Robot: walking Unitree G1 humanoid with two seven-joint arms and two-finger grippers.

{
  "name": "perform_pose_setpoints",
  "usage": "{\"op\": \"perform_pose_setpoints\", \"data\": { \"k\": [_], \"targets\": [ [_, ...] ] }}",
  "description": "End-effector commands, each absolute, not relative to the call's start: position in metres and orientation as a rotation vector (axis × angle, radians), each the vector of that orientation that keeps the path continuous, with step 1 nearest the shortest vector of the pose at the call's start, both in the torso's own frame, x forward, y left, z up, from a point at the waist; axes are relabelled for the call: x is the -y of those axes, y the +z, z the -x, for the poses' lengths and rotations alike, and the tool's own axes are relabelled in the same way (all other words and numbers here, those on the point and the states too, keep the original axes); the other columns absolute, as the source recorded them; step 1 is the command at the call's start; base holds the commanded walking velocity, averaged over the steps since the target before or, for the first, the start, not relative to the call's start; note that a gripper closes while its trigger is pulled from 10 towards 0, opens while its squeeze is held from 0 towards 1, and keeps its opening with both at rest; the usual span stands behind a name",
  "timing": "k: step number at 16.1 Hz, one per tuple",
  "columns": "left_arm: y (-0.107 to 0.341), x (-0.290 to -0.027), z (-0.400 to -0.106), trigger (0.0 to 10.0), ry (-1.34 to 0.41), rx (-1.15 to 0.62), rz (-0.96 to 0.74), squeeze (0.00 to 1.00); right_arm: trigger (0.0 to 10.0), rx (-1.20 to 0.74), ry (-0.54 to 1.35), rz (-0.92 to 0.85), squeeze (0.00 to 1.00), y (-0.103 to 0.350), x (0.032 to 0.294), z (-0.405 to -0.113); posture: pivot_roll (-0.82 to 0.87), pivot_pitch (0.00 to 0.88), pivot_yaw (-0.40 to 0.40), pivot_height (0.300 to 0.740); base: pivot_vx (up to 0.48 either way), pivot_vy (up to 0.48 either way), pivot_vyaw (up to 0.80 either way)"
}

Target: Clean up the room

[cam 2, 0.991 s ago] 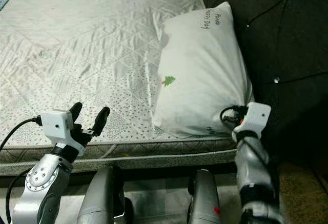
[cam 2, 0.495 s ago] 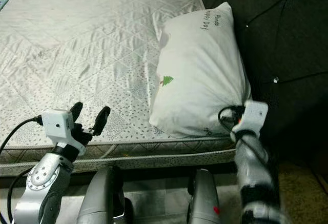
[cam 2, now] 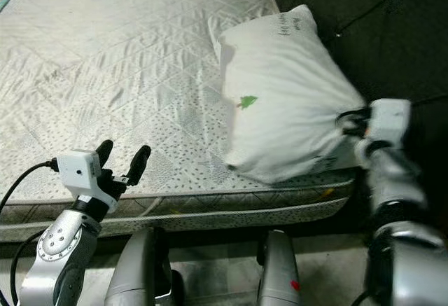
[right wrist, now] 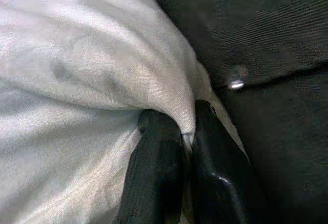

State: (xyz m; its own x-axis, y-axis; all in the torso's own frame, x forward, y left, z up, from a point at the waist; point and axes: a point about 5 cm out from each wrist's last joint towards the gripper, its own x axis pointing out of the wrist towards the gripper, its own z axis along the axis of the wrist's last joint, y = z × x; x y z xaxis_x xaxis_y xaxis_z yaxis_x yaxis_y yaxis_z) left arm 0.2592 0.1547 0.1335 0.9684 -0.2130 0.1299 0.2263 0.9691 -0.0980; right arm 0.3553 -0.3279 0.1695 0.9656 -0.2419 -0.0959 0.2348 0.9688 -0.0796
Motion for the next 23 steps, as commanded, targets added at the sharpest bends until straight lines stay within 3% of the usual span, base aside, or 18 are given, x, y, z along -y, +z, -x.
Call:
{"op": "perform_pose_setpoints", "data": {
  "k": [1,4,8,13,17,18,19,22,23],
  "targets": [
    [0.135,-0.158,-0.257,10.0,-0.21,0.126,0.099,0.0,0.0,0.013,-0.343,0.069,0.0,0.2,0.352,-0.35,0.04,0.15,0.038,0.577,0.0,0.0,0.0],
    [0.135,-0.158,-0.258,10.0,-0.213,0.124,0.096,0.0,0.0,0.008,-0.46,0.083,0.0,0.201,0.38,-0.332,0.04,0.153,0.042,0.577,0.0,0.0,0.0],
    [0.135,-0.158,-0.259,10.0,-0.216,0.122,0.093,0.0,0.0,-0.041,-0.535,0.078,0.0,0.169,0.396,-0.307,0.04,0.151,0.043,0.577,0.0,0.0,0.0],
    [0.135,-0.159,-0.261,10.0,-0.22,0.121,0.092,0.0,0.0,-0.093,-0.547,0.062,0.0,0.117,0.39,-0.278,0.02,0.148,0.046,0.577,0.0,0.0,0.0],
    [0.134,-0.157,-0.262,10.0,-0.227,0.121,0.096,0.0,0.0,-0.098,-0.513,0.072,0.0,0.105,0.38,-0.275,0.01,0.149,0.051,0.577,0.0,0.0,0.0],
    [0.134,-0.156,-0.263,10.0,-0.227,0.121,0.098,0.0,4.4,-0.118,-0.504,0.082,0.0,0.102,0.373,-0.278,0.01,0.147,0.049,0.577,0.0,0.0,0.0],
    [0.135,-0.156,-0.263,10.0,-0.227,0.122,0.098,0.0,10.0,-0.117,-0.48,0.087,0.0,0.102,0.366,-0.284,0.01,0.145,0.046,0.577,0.0,0.0,0.0],
    [0.134,-0.155,-0.265,10.0,-0.222,0.127,0.099,0.0,10.0,-0.068,-0.379,0.075,0.0,0.106,0.334,-0.305,0.01,0.134,0.038,0.577,0.0,0.0,0.0],
    [0.134,-0.155,-0.266,10.0,-0.221,0.128,0.099,0.0,10.0,-0.054,-0.353,0.073,0.11,0.108,0.327,-0.309,0.02,0.127,0.034,0.577,0.0,0.0,0.0]
  ]
}}
